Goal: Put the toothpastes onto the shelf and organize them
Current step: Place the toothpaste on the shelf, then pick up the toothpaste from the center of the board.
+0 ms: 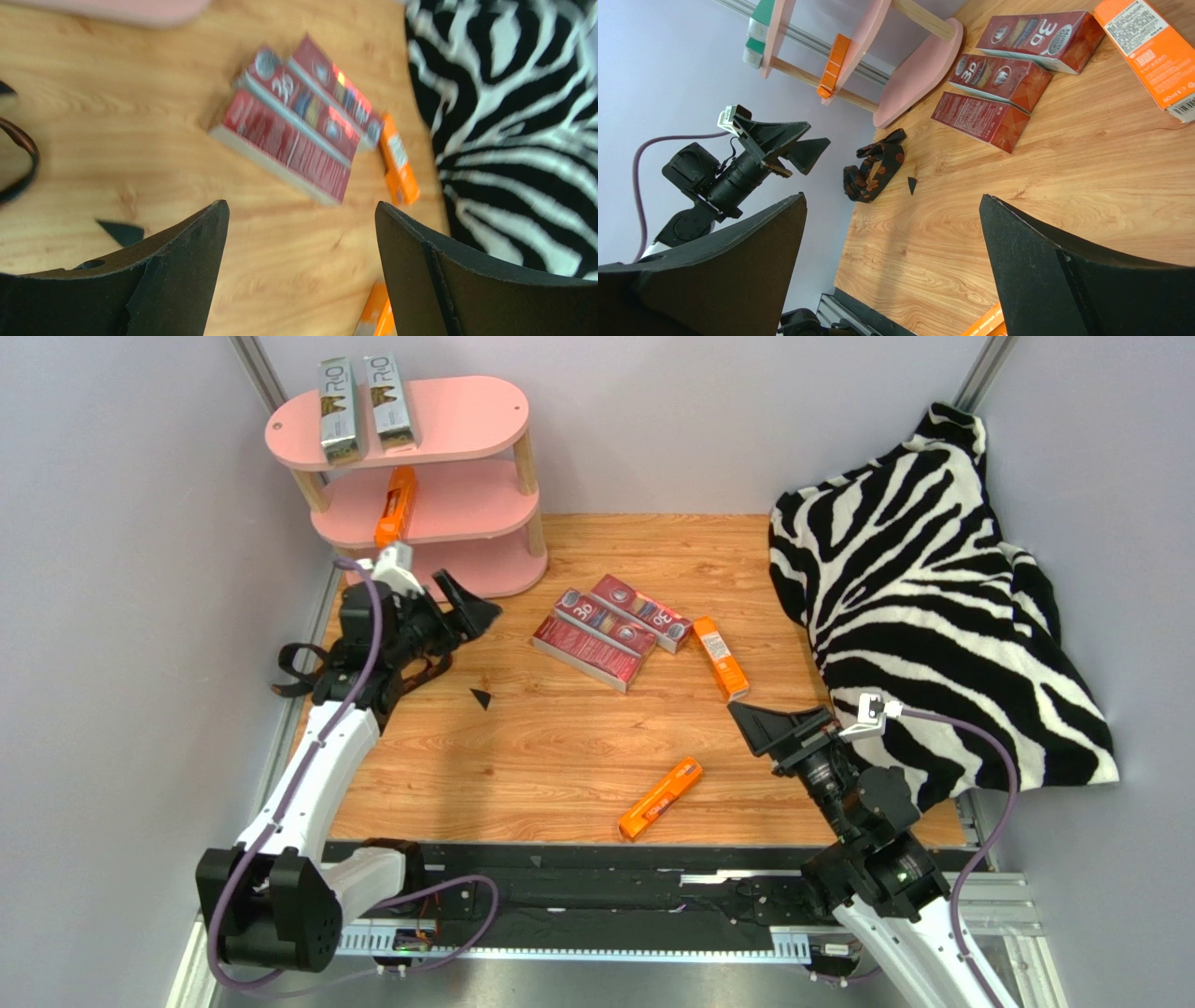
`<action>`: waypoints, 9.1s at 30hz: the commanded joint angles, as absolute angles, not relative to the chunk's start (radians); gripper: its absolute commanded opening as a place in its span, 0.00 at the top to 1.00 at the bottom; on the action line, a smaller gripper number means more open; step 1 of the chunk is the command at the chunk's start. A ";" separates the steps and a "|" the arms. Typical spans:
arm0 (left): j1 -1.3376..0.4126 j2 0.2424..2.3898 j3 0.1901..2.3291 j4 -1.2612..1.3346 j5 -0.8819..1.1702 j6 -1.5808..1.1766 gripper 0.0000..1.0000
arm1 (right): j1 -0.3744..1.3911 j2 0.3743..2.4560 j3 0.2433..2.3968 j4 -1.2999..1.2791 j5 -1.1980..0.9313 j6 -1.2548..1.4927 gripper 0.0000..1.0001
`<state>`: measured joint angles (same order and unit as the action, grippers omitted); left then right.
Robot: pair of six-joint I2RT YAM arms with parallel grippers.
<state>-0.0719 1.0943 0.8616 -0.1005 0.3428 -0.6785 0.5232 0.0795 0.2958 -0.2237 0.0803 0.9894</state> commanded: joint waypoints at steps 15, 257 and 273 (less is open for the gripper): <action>-0.721 1.278 0.954 -0.434 0.190 -0.387 0.17 | 0.528 0.138 0.330 -0.255 0.063 0.988 0.00; -0.571 1.258 0.847 0.451 0.851 -0.873 0.62 | 0.703 0.166 0.324 0.330 0.227 0.954 0.25; -0.144 1.114 0.583 0.495 0.922 -0.925 0.62 | 0.704 0.161 0.321 0.290 0.232 0.946 0.24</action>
<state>-0.2356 1.1721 0.6083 0.4095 0.8856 -0.8978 0.6991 0.1730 0.2832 0.2932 0.2180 0.9680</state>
